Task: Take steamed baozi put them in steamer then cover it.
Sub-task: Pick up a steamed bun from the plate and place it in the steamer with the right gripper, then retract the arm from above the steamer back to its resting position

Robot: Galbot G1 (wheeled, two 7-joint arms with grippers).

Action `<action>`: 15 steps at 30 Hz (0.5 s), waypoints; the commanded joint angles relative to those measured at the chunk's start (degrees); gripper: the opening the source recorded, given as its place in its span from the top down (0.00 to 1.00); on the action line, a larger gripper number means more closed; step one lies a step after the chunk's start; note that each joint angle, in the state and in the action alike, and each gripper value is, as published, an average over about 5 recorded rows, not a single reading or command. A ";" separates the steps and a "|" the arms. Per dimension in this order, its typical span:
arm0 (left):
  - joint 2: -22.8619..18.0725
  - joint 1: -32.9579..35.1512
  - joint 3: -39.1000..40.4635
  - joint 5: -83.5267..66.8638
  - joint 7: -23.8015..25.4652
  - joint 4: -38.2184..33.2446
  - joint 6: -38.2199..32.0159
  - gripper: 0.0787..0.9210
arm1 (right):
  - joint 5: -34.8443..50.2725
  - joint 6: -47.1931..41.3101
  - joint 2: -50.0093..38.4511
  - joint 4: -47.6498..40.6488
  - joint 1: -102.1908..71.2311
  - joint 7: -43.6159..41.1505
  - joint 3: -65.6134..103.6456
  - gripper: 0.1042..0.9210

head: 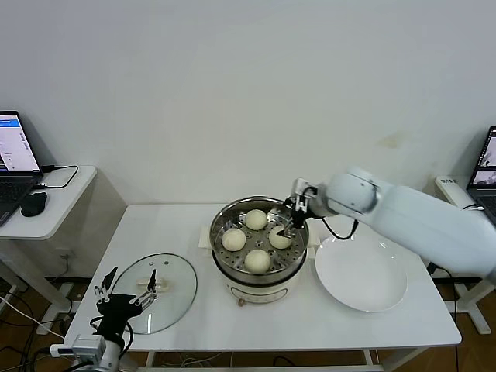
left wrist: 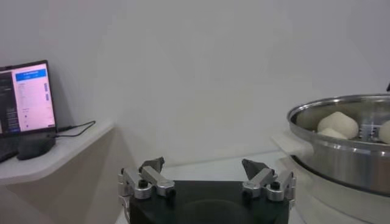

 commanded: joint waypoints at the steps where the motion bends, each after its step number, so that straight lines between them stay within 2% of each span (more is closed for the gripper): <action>1: -0.12 -0.10 0.48 0.31 -0.11 1.18 -2.01 0.12 | -4.28 20.56 -7.97 10.99 -45.33 21.94 39.36 0.12; 8: -1.23 -0.35 1.58 2.47 -1.90 3.83 -5.42 0.12 | -18.92 36.71 8.38 10.07 -73.97 20.82 67.56 0.12; 15: -2.08 -0.28 2.28 11.64 -4.19 8.11 -9.49 0.12 | -24.12 44.87 27.24 10.25 -88.07 15.03 86.60 0.12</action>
